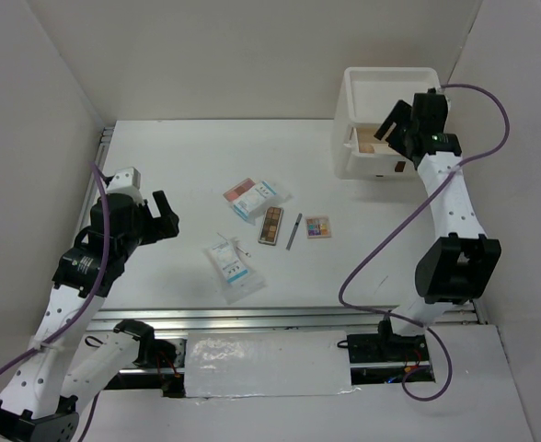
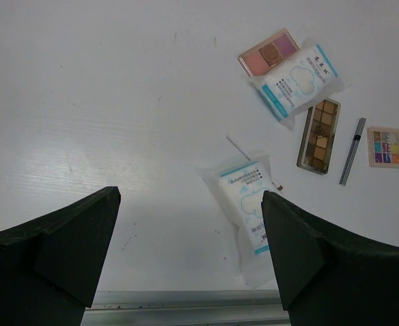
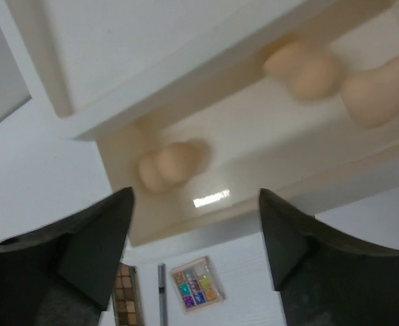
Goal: Organize the makeup
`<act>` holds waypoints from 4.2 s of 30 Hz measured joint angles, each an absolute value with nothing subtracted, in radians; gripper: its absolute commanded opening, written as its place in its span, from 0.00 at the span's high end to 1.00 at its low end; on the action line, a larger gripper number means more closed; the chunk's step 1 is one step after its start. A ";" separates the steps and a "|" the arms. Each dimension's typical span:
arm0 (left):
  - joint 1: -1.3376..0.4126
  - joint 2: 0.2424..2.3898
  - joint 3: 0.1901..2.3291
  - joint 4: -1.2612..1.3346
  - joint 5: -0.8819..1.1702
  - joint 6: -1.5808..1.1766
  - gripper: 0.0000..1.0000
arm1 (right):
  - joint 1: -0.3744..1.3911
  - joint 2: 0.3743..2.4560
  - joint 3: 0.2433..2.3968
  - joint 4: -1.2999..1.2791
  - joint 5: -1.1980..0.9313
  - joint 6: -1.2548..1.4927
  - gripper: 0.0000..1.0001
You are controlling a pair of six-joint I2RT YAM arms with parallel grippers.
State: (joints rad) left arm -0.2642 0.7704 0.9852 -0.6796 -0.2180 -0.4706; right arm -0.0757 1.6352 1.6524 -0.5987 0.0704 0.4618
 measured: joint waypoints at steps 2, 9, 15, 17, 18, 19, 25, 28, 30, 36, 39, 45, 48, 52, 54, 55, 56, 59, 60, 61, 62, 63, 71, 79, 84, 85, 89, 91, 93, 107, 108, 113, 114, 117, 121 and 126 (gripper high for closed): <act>-0.264 0.770 0.985 -0.679 -0.214 -0.471 0.01 | -0.078 1.568 1.536 -0.549 0.071 0.482 0.47; -0.264 0.770 0.985 -0.679 -0.207 -0.470 0.01 | -0.103 1.269 1.086 -0.352 0.084 0.609 1.00; -0.264 0.769 0.985 -0.679 -0.204 -0.471 0.00 | -0.160 1.348 1.073 -0.278 0.071 0.659 1.00; -0.264 0.768 0.985 -0.679 -0.204 -0.471 0.01 | -0.180 1.396 1.090 -0.271 0.070 0.669 1.00; -0.264 0.767 0.985 -0.679 -0.205 -0.470 0.01 | -0.188 1.418 1.103 -0.270 0.070 0.672 1.00; -0.264 0.767 0.985 -0.679 -0.204 -0.470 0.01 | -0.196 1.446 1.124 -0.271 0.065 0.676 1.00; -0.264 0.767 0.985 -0.679 -0.204 -0.470 0.01 | -0.223 1.525 1.213 -0.279 0.055 0.676 1.00; -0.264 0.767 0.981 -0.678 -0.204 -0.470 0.01 | -0.226 1.559 1.258 -0.270 0.052 0.676 1.00; -0.264 0.767 0.981 -0.679 -0.204 -0.470 0.01 | -0.227 1.584 1.293 -0.271 0.046 0.675 1.00; -0.264 0.768 0.981 -0.678 -0.204 -0.470 0.01 | -0.227 1.654 1.366 -0.253 0.022 0.680 1.00; -0.264 0.770 0.981 -0.678 -0.204 -0.469 0.01 | -0.227 1.693 1.406 -0.247 0.002 0.685 1.00; -0.264 0.771 0.979 -0.677 -0.204 -0.469 0.01 | -0.227 1.779 1.493 -0.228 -0.030 0.692 1.00; -0.264 0.773 0.979 -0.677 -0.204 -0.469 0.01 | -0.227 1.802 1.512 -0.219 -0.042 0.699 1.00; -0.264 0.782 0.979 -0.677 -0.204 -0.469 0.01 | -0.227 1.838 1.549 -0.210 -0.061 0.709 1.00; -0.264 0.783 0.979 -0.677 -0.204 -0.469 0.01 | -0.227 1.856 1.565 -0.202 -0.073 0.711 1.00; -0.264 0.783 0.979 -0.677 -0.204 -0.469 0.01 | -0.227 1.857 1.565 -0.198 -0.080 0.714 1.00; -0.264 0.783 0.979 -0.677 -0.204 -0.469 0.01 | -0.227 1.858 1.565 -0.194 -0.087 0.715 1.00; -0.264 0.783 0.979 -0.677 -0.204 -0.469 0.01 | -0.230 1.863 1.565 -0.185 -0.107 0.718 1.00; -0.264 0.783 0.979 -0.677 -0.204 -0.469 0.01 | -0.232 1.865 1.565 -0.180 -0.115 0.719 1.00; -0.264 0.783 0.979 -0.677 -0.204 -0.469 0.01 | -0.233 1.866 1.565 -0.176 -0.120 0.721 1.00; -0.264 0.783 0.979 -0.677 -0.204 -0.469 0.01 | -0.233 1.866 1.561 -0.171 -0.121 0.723 1.00; -0.264 0.783 0.979 -0.677 -0.204 -0.469 0.01 | -0.233 1.863 1.551 -0.160 -0.119 0.727 0.89; -0.264 0.783 0.979 -0.676 -0.203 -0.468 0.01 | -0.236 1.736 1.215 -0.030 -0.091 0.793 0.49; -0.264 0.783 0.979 -0.675 -0.195 -0.466 0.01 | -0.270 1.750 1.120 0.168 -0.163 0.834 0.49; -0.264 0.783 0.979 -0.673 -0.192 -0.462 0.00 | -0.313 1.813 1.106 0.358 -0.255 0.858 0.48; -0.264 0.783 0.979 -0.673 -0.191 -0.458 0.01 | -0.320 1.829 1.107 0.378 -0.267 0.861 0.48; -0.264 0.783 0.979 -0.673 -0.188 -0.449 0.00 | -0.331 1.890 1.107 0.435 -0.316 0.880 0.47; -0.264 0.783 0.979 -0.673 -0.188 -0.448 0.01 | -0.333 1.913 1.107 0.469 -0.342 0.890 0.45; -0.264 0.783 0.979 -0.673 -0.188 -0.448 0.01 | -0.334 1.933 1.107 0.507 -0.377 0.897 0.44; -0.264 0.784 0.979 -0.673 -0.180 -0.447 0.01 | -0.335 2.006 1.127 0.634 -0.484 0.898 0.46; -0.264 0.784 0.979 -0.672 -0.178 -0.447 0.01 | -0.335 2.006 1.127 0.644 -0.485 0.896 0.46; -0.264 0.786 0.979 -0.672 -0.175 -0.447 0.01 | -0.337 2.006 1.127 0.673 -0.486 0.892 0.53; -0.264 0.788 0.979 -0.672 -0.174 -0.447 0.01 | -0.339 2.006 1.127 0.673 -0.487 0.890 0.59; -0.264 0.791 0.975 -0.670 -0.170 -0.447 0.01 | -0.343 2.006 1.128 0.673 -0.489 0.883 0.75; -0.264 0.791 0.975 -0.667 -0.169 -0.446 0.01 | -0.347 2.005 1.127 0.673 -0.490 0.880 0.82; -0.264 0.792 0.975 -0.665 -0.161 -0.446 0.01 | -0.347 2.003 1.125 0.680 -0.494 0.867 1.00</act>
State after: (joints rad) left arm -0.2642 0.7918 0.9749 -0.6655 -0.1608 -0.4461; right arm -0.3470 2.0033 1.1252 0.6804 -0.4942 0.8665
